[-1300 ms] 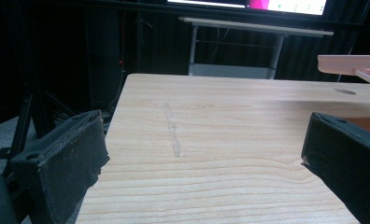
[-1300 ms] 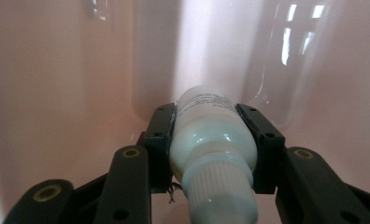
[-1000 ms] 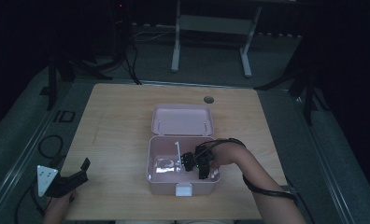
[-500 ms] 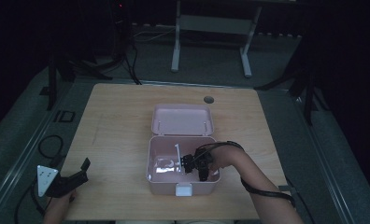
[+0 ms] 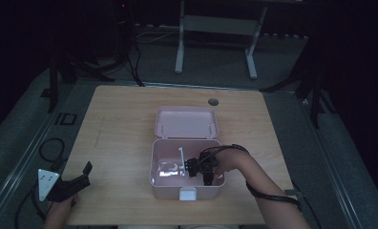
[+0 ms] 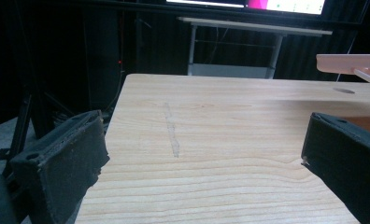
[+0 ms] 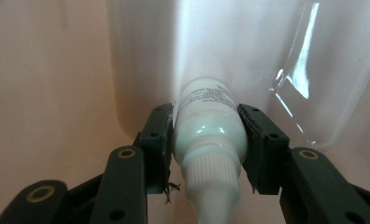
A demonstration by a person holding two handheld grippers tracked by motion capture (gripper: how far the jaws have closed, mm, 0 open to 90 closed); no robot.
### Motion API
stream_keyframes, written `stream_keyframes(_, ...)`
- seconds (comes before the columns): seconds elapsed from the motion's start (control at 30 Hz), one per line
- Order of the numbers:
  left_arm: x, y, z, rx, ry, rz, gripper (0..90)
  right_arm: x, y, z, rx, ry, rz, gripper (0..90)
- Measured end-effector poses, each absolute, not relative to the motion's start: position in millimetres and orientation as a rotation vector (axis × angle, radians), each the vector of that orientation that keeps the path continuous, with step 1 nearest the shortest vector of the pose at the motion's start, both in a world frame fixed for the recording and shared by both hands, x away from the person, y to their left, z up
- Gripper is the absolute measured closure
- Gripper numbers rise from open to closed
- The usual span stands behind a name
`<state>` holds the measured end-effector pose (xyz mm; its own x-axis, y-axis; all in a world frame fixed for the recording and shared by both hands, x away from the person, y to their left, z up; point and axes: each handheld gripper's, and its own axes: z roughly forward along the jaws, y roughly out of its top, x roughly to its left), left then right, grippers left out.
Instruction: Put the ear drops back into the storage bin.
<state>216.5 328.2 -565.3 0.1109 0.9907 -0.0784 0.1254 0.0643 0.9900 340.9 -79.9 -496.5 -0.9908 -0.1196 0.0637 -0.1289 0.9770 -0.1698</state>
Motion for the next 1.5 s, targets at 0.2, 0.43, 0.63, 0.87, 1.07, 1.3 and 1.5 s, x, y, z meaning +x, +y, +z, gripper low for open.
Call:
stream_keyframes(0.2,216.6,328.1,-565.3,1.296,1.245,1.011,0.4,339.3,-81.7,-479.9,0.200,-3.084,0.217,56.6)
stream_keyframes(0.43,216.7,328.0,-565.3,1.296,1.247,1.012,0.4,335.7,-85.3,-451.2,0.206,-3.111,0.141,56.1)
stream_keyframes(0.63,216.6,328.2,-565.3,1.295,1.247,1.010,0.4,333.0,-87.9,-423.3,0.201,-3.164,0.060,51.5)
stream_keyframes(0.87,216.6,328.3,-565.4,1.294,1.243,1.008,0.4,330.9,-97.5,-400.8,0.154,-3.191,-0.048,38.5)
stream_keyframes(1.07,216.8,328.4,-565.3,1.293,1.246,1.008,0.4,335.5,-112.7,-392.6,0.060,-3.170,-0.103,18.6)
stream_keyframes(1.3,216.8,328.2,-565.3,1.293,1.245,1.009,0.4,339.2,-138.0,-382.9,-0.002,-3.208,-0.194,14.4)
stream_keyframes(1.5,216.8,328.2,-565.3,1.295,1.246,1.008,0.4,343.6,-163.2,-387.4,-0.072,-3.222,-0.216,14.4)
